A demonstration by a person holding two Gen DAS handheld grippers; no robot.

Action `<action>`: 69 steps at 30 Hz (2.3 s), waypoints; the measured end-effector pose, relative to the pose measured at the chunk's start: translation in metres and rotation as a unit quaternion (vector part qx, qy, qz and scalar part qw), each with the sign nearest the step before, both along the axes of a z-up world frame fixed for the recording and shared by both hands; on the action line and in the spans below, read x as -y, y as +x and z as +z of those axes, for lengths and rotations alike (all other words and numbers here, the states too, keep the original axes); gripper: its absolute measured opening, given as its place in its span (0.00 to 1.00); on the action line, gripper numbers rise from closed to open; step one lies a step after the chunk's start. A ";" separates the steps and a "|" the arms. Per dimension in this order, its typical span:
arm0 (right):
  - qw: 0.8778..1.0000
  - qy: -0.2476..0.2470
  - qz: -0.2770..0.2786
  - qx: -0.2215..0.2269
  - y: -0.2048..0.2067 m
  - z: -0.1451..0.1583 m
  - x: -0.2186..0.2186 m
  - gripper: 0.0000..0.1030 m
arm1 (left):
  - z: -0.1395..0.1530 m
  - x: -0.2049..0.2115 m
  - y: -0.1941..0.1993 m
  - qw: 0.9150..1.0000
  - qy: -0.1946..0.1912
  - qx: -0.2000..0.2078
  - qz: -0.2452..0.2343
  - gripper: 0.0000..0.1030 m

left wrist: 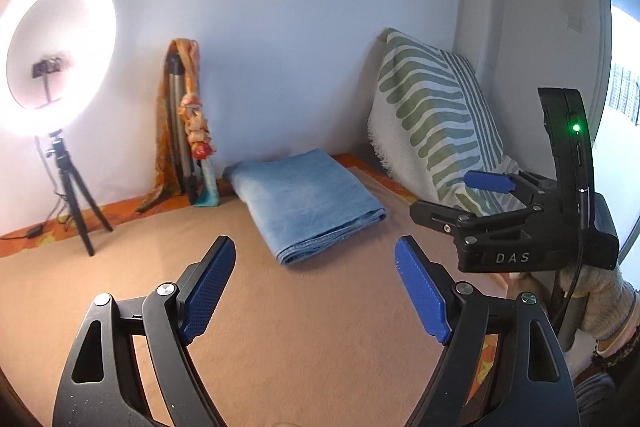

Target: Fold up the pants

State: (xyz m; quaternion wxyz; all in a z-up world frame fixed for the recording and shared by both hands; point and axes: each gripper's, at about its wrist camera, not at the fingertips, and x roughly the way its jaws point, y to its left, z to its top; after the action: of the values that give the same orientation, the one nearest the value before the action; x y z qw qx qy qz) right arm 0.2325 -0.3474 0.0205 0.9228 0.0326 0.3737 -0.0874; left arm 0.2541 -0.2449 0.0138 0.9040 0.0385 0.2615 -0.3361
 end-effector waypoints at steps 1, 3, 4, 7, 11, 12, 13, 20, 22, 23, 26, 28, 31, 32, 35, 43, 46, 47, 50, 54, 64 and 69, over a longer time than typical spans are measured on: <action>1.000 0.002 -0.002 0.001 -0.005 0.000 -0.003 1.00 | 0.000 -0.003 -0.005 1.000 0.001 0.004 0.003 0.80; 1.000 0.007 -0.008 0.003 -0.017 -0.002 -0.009 1.00 | -0.002 -0.009 -0.013 1.000 -0.002 0.004 0.003 0.80; 1.000 0.008 -0.010 0.005 -0.022 -0.003 -0.011 1.00 | -0.003 -0.012 -0.016 1.000 -0.004 0.001 0.000 0.80; 1.000 0.008 -0.023 0.011 -0.037 -0.007 -0.016 1.00 | -0.007 -0.018 -0.025 1.000 -0.008 -0.004 0.000 0.80; 0.999 0.022 -0.032 0.005 -0.049 -0.016 -0.019 1.00 | -0.014 -0.024 -0.034 1.000 -0.005 -0.005 0.004 0.80; 0.999 0.020 -0.036 0.004 -0.050 -0.018 -0.020 1.00 | -0.016 -0.025 -0.035 1.000 -0.006 -0.012 0.006 0.80; 0.999 0.020 -0.038 0.005 -0.053 -0.019 -0.020 1.00 | -0.018 -0.026 -0.035 1.000 -0.007 -0.018 0.009 0.80; 0.998 0.011 -0.053 0.013 -0.065 -0.023 -0.020 1.00 | -0.027 -0.028 -0.037 1.000 0.012 -0.014 0.024 0.80; 0.998 0.012 -0.056 0.015 -0.066 -0.023 -0.019 1.00 | -0.028 -0.029 -0.038 0.999 0.016 -0.007 0.032 0.80; 0.998 0.014 -0.058 0.017 -0.067 -0.023 -0.018 1.00 | -0.028 -0.029 -0.038 0.999 0.020 -0.004 0.037 0.80; 0.998 0.018 -0.062 0.019 -0.067 -0.024 -0.015 1.00 | -0.031 -0.029 -0.038 0.998 0.037 -0.001 0.047 0.86; 0.998 0.020 -0.063 0.018 -0.066 -0.026 -0.015 1.00 | -0.034 -0.030 -0.038 0.998 0.044 0.001 0.051 0.86; 0.998 0.016 -0.065 0.013 -0.065 -0.029 -0.014 1.00 | -0.036 -0.032 -0.036 0.998 0.046 -0.002 0.052 0.86; 0.998 0.015 -0.064 0.011 -0.064 -0.030 -0.014 1.00 | -0.036 -0.032 -0.036 0.998 0.047 -0.003 0.053 0.86; 0.998 0.018 -0.065 0.008 -0.063 -0.033 -0.012 1.00 | -0.037 -0.032 -0.036 0.997 0.052 -0.003 0.054 0.86; 0.997 0.015 -0.069 0.010 -0.064 -0.035 -0.011 1.00 | -0.037 -0.030 -0.038 0.997 0.056 0.001 0.048 0.86; 0.997 0.016 -0.070 0.010 -0.065 -0.035 -0.012 1.00 | -0.037 -0.028 -0.041 0.997 0.061 0.007 0.049 0.86; 0.997 0.015 -0.069 0.010 -0.065 -0.035 -0.012 1.00 | -0.037 -0.028 -0.042 0.997 0.062 0.009 0.049 0.86; 0.998 0.014 -0.068 0.011 -0.066 -0.034 -0.013 1.00 | -0.035 -0.027 -0.043 0.997 0.062 0.011 0.049 0.86; 0.997 0.014 -0.068 0.011 -0.066 -0.033 -0.014 1.00 | -0.033 -0.027 -0.045 0.997 0.062 0.014 0.047 0.86; 0.998 0.014 -0.068 0.011 -0.066 -0.033 -0.015 1.00 | -0.030 -0.029 -0.046 0.997 0.059 0.011 0.048 0.86; 0.998 0.012 -0.065 0.011 -0.066 -0.033 -0.016 1.00 | -0.030 -0.030 -0.045 0.997 0.061 0.009 0.050 0.86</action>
State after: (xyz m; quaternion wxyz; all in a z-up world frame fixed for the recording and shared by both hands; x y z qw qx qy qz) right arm 0.1668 -0.3318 -0.0126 0.9189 0.0688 0.3614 -0.1420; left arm 0.2089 -0.2152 -0.0164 0.9179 0.0832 0.2750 -0.2735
